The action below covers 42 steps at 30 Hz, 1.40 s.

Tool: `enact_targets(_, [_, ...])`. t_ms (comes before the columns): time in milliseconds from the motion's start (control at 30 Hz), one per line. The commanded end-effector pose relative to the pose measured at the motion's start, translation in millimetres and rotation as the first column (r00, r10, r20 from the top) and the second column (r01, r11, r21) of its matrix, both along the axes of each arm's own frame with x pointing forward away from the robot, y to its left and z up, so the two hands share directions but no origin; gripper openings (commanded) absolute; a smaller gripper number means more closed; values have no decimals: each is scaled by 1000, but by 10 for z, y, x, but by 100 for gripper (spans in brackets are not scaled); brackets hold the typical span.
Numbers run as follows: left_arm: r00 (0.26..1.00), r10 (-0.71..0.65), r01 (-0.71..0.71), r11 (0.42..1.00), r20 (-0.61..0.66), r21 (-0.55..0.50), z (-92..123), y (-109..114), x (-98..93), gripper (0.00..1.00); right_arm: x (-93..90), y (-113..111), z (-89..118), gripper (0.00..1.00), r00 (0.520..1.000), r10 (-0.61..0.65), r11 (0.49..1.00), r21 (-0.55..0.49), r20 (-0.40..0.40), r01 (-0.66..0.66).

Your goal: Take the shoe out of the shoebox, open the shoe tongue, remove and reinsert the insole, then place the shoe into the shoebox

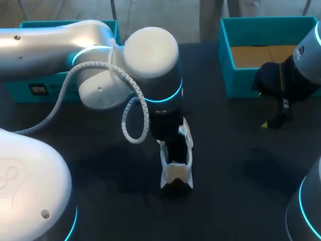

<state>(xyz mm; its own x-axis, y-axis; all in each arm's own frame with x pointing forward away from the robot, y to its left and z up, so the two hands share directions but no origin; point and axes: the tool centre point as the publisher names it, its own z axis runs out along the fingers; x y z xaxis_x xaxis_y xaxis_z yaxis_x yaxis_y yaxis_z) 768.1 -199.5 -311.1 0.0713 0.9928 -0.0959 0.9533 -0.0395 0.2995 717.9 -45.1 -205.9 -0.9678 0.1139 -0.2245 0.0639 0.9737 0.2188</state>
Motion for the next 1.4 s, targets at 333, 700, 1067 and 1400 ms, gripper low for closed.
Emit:
enact_targets(333, [1000, -7, 7, 1000, -15, -7, -83, -73, -152, 29, 0, 5, -14, 100, 1000, -1, 1000, -2, 1, 1])
enact_targets(700, [999, -14, 13, 1000, -48, -5, -204, -170, -301, 21, 0, 5, -14, 100, 1000, -1, 1000, -2, 1, 1])
enact_targets(1067, [991, 121, -123, 992, -62, -13, -141, -120, -446, 27, 0, 5, -14, 100, 1000, -1, 1000, -2, 1, 1])
enact_targets(1400, [904, 402, -422, 892, -142, -164, 191, 109, -595, 46, 0, 5, -14, 100, 1000, -1, 1000, -2, 1, 1])
